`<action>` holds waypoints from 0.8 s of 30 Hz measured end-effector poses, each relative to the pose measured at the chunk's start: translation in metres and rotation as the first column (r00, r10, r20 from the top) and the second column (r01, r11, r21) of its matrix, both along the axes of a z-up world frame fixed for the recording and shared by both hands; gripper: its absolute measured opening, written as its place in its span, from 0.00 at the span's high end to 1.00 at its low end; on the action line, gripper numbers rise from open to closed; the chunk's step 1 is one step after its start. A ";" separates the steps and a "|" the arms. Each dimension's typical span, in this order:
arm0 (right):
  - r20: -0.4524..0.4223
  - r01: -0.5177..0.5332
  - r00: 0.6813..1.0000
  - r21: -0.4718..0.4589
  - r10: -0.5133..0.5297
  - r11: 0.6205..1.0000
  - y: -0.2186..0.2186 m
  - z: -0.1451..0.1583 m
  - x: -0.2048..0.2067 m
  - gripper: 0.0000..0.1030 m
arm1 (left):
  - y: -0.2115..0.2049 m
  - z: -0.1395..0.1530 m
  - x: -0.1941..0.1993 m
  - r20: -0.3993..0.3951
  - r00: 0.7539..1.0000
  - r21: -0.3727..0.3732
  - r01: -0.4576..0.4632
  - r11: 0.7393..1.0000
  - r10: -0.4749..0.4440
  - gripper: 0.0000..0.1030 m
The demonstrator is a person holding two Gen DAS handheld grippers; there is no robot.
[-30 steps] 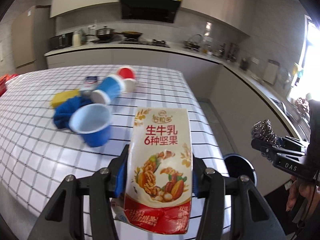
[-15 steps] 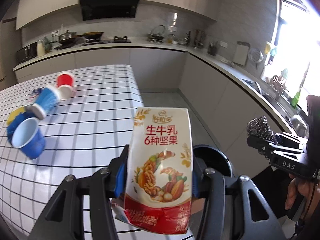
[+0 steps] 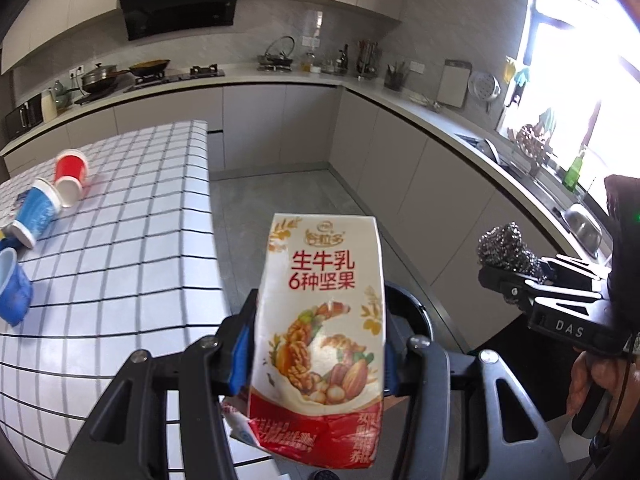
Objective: Collect trash
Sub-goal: 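Carry the steel wool and milk carton over the black bin and release both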
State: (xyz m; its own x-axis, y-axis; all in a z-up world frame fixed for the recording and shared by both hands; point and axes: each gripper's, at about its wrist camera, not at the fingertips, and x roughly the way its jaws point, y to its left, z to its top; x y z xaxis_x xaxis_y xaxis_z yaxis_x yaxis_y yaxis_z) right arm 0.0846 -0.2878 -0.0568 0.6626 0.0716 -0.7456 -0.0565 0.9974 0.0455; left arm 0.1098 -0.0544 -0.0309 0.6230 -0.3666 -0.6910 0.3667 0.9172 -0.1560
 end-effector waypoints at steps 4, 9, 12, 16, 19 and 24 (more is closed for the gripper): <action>-0.017 -0.019 1.000 0.009 0.019 1.000 -0.012 -0.012 0.003 0.55 | -0.017 -0.011 0.003 -0.026 1.000 0.008 0.016 1.000 -0.015 0.50; -0.055 -0.032 0.998 0.012 0.032 0.999 -0.025 -0.033 0.013 0.55 | -0.036 -0.030 0.006 -0.068 0.997 0.023 0.023 0.999 -0.022 0.50; -0.072 -0.043 0.996 0.012 0.044 0.999 -0.032 -0.044 0.017 0.55 | -0.045 -0.041 0.007 -0.090 0.996 0.028 0.025 0.999 -0.023 0.50; -0.095 -0.064 0.993 0.017 0.065 0.998 -0.042 -0.059 0.024 0.55 | -0.059 -0.057 0.010 -0.123 0.992 0.035 0.031 0.999 -0.026 0.50; -0.116 -0.088 0.989 0.014 0.089 0.996 -0.046 -0.072 0.031 0.55 | -0.069 -0.067 0.013 -0.142 0.990 0.043 0.032 0.999 -0.026 0.50; -0.164 -0.172 0.972 -0.007 0.168 0.985 -0.051 -0.106 0.047 0.55 | -0.085 -0.091 0.023 -0.182 0.983 0.059 0.040 0.997 -0.029 0.50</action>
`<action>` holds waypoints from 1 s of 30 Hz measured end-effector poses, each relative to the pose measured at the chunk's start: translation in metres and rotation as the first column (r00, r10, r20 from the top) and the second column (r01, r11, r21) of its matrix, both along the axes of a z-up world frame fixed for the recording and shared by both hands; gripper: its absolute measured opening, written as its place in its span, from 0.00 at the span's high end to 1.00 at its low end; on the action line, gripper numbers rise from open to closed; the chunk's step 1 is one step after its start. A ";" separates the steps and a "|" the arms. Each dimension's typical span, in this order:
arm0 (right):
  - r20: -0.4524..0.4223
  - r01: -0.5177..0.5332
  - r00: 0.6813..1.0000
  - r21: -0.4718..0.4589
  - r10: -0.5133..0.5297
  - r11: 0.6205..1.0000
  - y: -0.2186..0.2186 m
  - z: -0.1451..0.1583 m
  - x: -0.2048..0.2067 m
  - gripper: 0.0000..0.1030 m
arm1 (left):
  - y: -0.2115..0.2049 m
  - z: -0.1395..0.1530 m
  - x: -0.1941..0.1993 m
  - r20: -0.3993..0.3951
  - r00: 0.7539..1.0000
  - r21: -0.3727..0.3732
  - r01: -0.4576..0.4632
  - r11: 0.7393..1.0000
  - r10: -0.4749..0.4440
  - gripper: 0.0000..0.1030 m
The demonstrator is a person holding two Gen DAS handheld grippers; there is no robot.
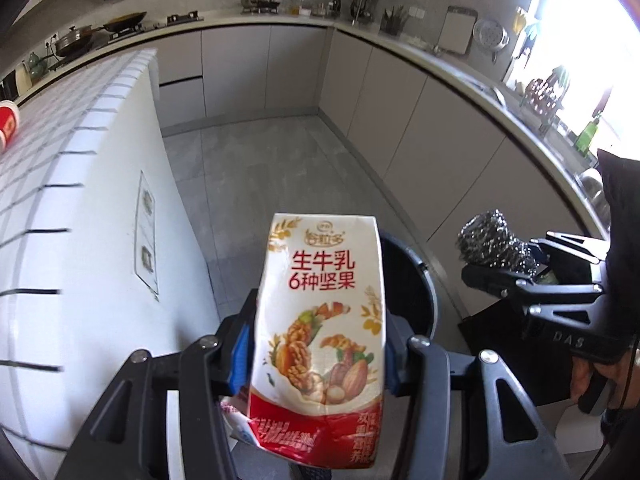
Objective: Collect trash
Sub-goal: 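Carry the steel wool and milk carton over the black bin and release both, then move both tools back over the table toward the blue cup and cloth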
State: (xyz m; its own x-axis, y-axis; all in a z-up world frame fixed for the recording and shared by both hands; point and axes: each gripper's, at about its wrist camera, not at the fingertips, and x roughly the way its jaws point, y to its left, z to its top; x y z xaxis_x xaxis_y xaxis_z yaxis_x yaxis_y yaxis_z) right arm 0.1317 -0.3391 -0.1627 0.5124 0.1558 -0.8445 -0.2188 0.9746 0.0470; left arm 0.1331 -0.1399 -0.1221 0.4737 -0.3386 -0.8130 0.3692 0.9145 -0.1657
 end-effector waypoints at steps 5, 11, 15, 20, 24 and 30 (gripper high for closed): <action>-0.041 -0.076 0.996 -0.016 0.075 0.997 -0.008 -0.031 0.014 0.55 | -0.013 -0.025 0.007 -0.047 0.999 0.020 0.003 1.000 -0.002 0.50; -0.110 -0.162 0.983 -0.134 0.148 0.978 -0.021 -0.099 0.042 0.00 | -0.021 -0.073 0.022 -0.057 0.997 0.149 -0.035 0.988 0.043 0.02; -0.134 -0.097 0.988 -0.113 0.082 0.989 -0.055 -0.130 0.042 0.00 | -0.009 -0.087 0.022 -0.061 0.994 0.165 -0.080 0.983 0.091 0.01; -0.122 -0.046 0.992 -0.084 0.036 0.995 -0.063 -0.140 0.032 0.00 | -0.005 -0.102 0.019 -0.074 0.991 0.200 -0.094 0.975 0.110 0.01; -0.099 -0.025 0.995 -0.068 0.018 0.997 -0.059 -0.138 0.028 0.00 | -0.009 -0.100 0.016 -0.057 0.993 0.204 -0.088 0.975 0.102 0.01; -0.044 0.034 0.998 -0.057 -0.037 0.998 -0.058 -0.108 0.027 0.00 | -0.019 -0.069 0.009 -0.002 0.997 0.181 -0.069 0.981 0.071 0.01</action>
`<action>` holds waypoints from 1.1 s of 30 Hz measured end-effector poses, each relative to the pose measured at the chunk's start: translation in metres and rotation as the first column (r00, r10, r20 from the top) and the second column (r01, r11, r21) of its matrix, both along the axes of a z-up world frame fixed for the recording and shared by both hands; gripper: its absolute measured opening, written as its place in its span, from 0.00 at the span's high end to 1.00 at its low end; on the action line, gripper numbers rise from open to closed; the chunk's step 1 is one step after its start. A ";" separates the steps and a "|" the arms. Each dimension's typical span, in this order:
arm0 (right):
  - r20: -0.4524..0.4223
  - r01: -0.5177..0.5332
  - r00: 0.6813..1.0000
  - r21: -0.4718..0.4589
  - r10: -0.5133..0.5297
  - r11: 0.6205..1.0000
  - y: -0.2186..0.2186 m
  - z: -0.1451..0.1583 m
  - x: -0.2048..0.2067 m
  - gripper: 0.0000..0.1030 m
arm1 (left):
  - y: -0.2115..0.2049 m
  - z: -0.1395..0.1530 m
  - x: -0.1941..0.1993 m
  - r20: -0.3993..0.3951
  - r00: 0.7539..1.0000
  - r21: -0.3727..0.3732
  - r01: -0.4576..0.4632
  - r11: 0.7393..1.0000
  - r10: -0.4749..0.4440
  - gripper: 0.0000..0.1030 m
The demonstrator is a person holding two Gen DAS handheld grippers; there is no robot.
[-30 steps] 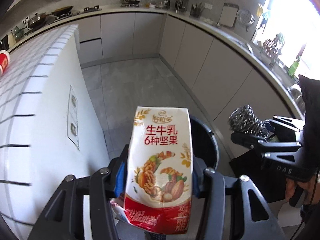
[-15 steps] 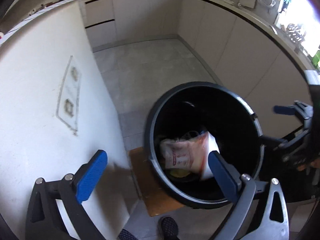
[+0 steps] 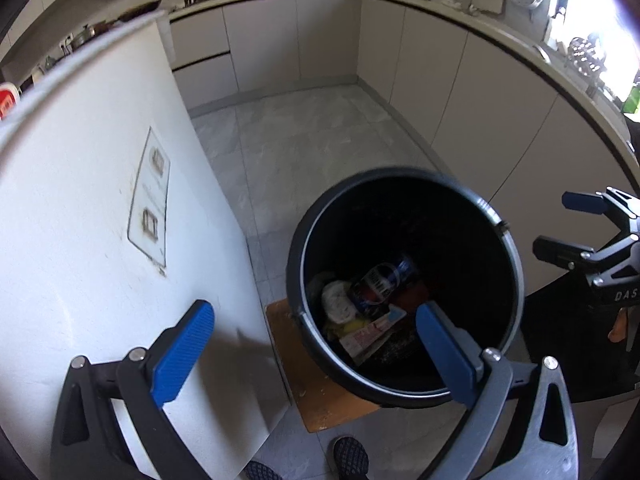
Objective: Collect trash
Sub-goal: 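Move both tools back over the table toward the blue cup and cloth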
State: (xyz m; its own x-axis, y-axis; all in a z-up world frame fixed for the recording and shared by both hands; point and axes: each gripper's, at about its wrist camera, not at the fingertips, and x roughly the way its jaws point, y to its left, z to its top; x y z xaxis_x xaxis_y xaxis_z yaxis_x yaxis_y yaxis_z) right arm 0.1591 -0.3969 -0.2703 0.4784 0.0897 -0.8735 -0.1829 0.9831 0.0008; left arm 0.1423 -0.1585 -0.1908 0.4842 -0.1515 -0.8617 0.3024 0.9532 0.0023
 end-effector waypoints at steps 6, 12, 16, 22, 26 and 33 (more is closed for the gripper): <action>0.061 0.054 0.997 0.006 -0.055 0.999 0.005 0.040 -0.010 0.00 | -0.004 0.040 -0.011 0.069 0.998 -0.029 0.015 0.999 -0.012 0.01; 0.120 0.106 0.987 0.001 -0.105 0.994 0.009 0.085 -0.029 0.00 | 0.002 0.086 -0.027 0.125 0.992 -0.059 0.015 0.998 -0.007 0.01; 0.168 0.128 0.977 0.040 -0.133 0.991 0.019 0.115 -0.041 0.00 | 0.017 0.111 -0.040 0.167 0.986 -0.085 -0.005 0.996 0.020 0.01; 0.208 0.093 0.972 0.072 -0.106 0.993 0.051 0.149 -0.051 0.00 | 0.051 0.133 -0.054 0.208 0.976 -0.103 -0.047 0.994 0.068 0.01; 0.217 0.040 0.975 0.089 -0.058 0.995 0.083 0.158 -0.051 0.00 | 0.082 0.139 -0.061 0.238 0.963 -0.107 -0.102 0.989 0.125 0.01; 0.234 -0.070 0.971 0.085 0.049 0.994 0.139 0.169 -0.051 0.00 | 0.132 0.144 -0.075 0.260 0.939 -0.111 -0.204 0.973 0.227 0.00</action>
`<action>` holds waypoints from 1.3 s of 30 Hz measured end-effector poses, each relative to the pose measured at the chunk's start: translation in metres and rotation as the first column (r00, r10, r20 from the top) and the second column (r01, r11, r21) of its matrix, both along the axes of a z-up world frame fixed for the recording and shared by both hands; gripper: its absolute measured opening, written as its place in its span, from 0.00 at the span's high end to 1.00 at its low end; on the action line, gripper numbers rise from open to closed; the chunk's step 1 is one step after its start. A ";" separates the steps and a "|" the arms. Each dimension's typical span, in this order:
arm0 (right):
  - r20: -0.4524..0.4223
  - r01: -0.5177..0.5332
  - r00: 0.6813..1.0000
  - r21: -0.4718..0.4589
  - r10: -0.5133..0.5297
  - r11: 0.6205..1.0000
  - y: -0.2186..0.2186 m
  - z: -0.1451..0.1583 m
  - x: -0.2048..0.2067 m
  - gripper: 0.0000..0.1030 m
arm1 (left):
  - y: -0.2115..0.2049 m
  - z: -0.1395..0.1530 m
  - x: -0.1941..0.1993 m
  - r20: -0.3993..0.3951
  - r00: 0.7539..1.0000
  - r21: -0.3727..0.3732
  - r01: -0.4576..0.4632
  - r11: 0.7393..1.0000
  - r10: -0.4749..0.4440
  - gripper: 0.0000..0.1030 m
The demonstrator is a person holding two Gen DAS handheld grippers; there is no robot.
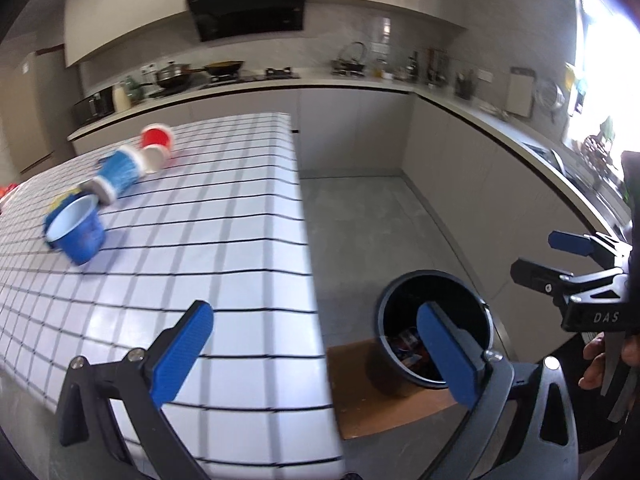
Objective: Collect trash
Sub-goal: 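Move both tools back over the table toward the blue cup and cloth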
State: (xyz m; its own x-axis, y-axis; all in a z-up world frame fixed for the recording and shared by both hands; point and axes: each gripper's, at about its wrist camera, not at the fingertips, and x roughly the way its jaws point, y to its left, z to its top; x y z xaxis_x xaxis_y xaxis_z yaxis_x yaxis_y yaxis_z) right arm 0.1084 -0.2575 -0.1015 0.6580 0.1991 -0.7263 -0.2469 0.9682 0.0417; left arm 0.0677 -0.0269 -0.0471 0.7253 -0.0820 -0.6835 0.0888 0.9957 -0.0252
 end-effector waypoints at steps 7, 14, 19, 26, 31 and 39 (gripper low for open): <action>0.022 -0.105 0.994 0.001 0.105 0.995 0.056 0.012 0.000 0.00 | 0.051 0.009 -0.011 0.030 0.994 -0.001 -0.100 0.995 0.100 0.00; 0.059 -0.198 0.978 -0.002 0.198 0.980 0.119 0.025 -0.009 0.00 | 0.102 0.017 -0.026 0.056 0.978 0.006 -0.200 0.980 0.199 0.00; 0.094 -0.242 0.966 0.025 0.239 0.970 0.161 0.036 -0.012 0.00 | 0.142 0.023 -0.041 0.076 0.960 0.014 -0.272 0.962 0.270 0.00; 0.086 -0.305 0.949 0.018 0.302 0.952 0.230 0.039 -0.016 0.00 | 0.205 0.026 -0.064 0.104 0.920 0.017 -0.381 0.924 0.378 0.00; 0.078 -0.322 0.944 0.006 0.321 0.947 0.268 0.041 -0.017 0.00 | 0.247 0.025 -0.075 0.109 0.905 0.041 -0.418 0.908 0.412 0.00; 0.074 -0.333 0.941 0.012 0.331 0.943 0.329 0.038 -0.005 0.00 | 0.310 0.021 -0.075 0.094 0.889 0.019 -0.451 0.892 0.447 0.00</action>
